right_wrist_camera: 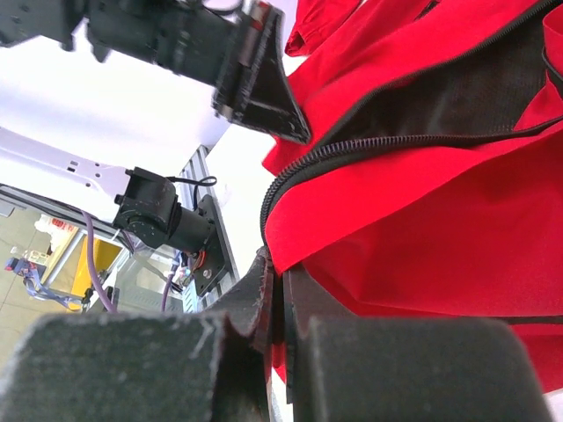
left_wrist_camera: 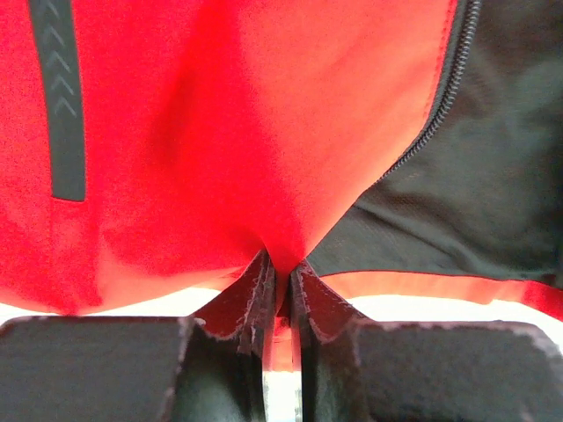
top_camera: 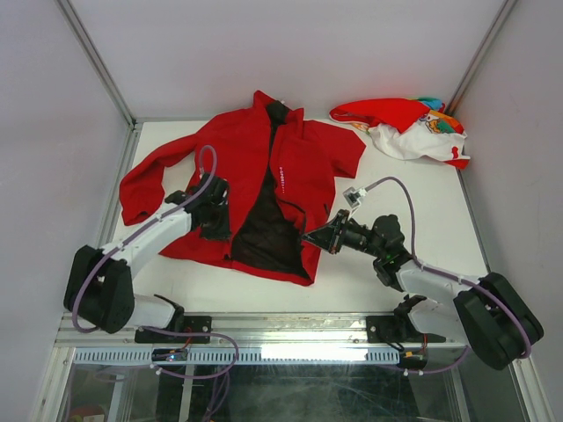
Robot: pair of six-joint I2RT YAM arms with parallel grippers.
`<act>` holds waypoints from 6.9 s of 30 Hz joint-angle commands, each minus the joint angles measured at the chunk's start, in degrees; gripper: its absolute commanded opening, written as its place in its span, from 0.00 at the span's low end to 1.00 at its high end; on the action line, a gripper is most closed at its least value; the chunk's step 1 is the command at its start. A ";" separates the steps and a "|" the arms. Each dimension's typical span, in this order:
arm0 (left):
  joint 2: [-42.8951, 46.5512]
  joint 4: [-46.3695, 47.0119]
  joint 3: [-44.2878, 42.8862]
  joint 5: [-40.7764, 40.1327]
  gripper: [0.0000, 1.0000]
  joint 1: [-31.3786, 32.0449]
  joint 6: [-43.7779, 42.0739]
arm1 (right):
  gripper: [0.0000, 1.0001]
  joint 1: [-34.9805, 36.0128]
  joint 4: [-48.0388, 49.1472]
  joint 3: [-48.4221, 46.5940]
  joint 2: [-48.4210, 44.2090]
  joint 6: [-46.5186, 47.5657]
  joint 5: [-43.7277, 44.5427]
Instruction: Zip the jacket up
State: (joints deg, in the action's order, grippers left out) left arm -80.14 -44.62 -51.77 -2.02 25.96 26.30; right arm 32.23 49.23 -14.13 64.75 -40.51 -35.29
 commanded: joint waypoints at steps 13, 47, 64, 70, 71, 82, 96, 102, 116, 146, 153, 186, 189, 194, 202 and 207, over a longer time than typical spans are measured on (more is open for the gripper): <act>24.35 35.71 12.04 30.38 0.00 -1.81 7.38 | 0.00 0.11 3.08 -5.01 2.31 -1.67 -1.40; 26.26 107.93 40.87 33.25 0.00 -0.21 15.84 | 0.00 9.53 6.37 -15.01 10.73 -12.72 -3.78; 26.26 107.01 40.44 31.62 0.00 0.33 15.53 | 0.00 10.46 5.47 -15.33 10.48 -12.22 -3.15; 26.36 106.71 40.25 31.91 0.00 0.67 15.44 | 0.00 10.57 5.34 -15.38 10.31 -12.30 -2.08; 26.43 106.55 40.28 31.86 0.00 0.68 15.38 | 0.00 10.65 5.39 -15.32 10.31 -12.28 -2.03; 26.95 105.14 40.34 31.82 0.00 1.32 14.36 | 0.00 10.66 4.51 -14.46 8.77 -12.32 1.03; 28.97 103.86 40.60 29.92 0.00 1.47 14.12 | 0.00 10.66 -1.80 -14.86 5.80 -9.06 1.58; 28.87 105.09 40.10 29.44 0.00 1.47 14.99 | 0.00 10.66 -2.85 -14.85 5.92 -7.85 0.14; 26.46 106.81 39.64 31.02 0.00 1.53 15.88 | 0.00 10.66 -0.90 -16.18 7.81 -8.09 0.13; 31.42 96.30 40.77 27.43 0.00 5.16 9.74 | 0.00 10.66 -1.20 -18.25 6.45 -9.10 2.93; 32.32 98.75 40.32 24.47 0.00 5.14 11.38 | 0.00 10.66 -4.36 -17.02 6.28 -7.49 1.86; 31.59 100.78 40.39 22.78 0.00 5.16 11.42 | 0.00 10.66 -4.22 -13.93 3.96 -6.16 2.02; 31.79 100.64 40.35 22.68 0.00 5.16 11.35 | 0.00 10.66 -4.23 -14.08 3.99 -6.22 1.66; 31.74 100.85 40.13 23.01 0.00 5.16 11.49 | 0.00 10.66 -4.07 -14.28 4.50 -6.41 1.37; 31.13 101.42 40.10 23.79 0.00 5.12 11.82 | 0.00 10.66 -3.49 -14.85 4.98 -6.84 0.92; 30.89 101.62 40.17 23.89 0.00 5.11 11.83 | 0.00 10.66 -3.05 -14.96 5.32 -7.07 0.84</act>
State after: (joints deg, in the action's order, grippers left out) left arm -49.47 52.99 -10.61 21.37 30.44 39.46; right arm 42.54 41.67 -28.23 70.78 -47.62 -33.50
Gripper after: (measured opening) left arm 0.014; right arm 0.022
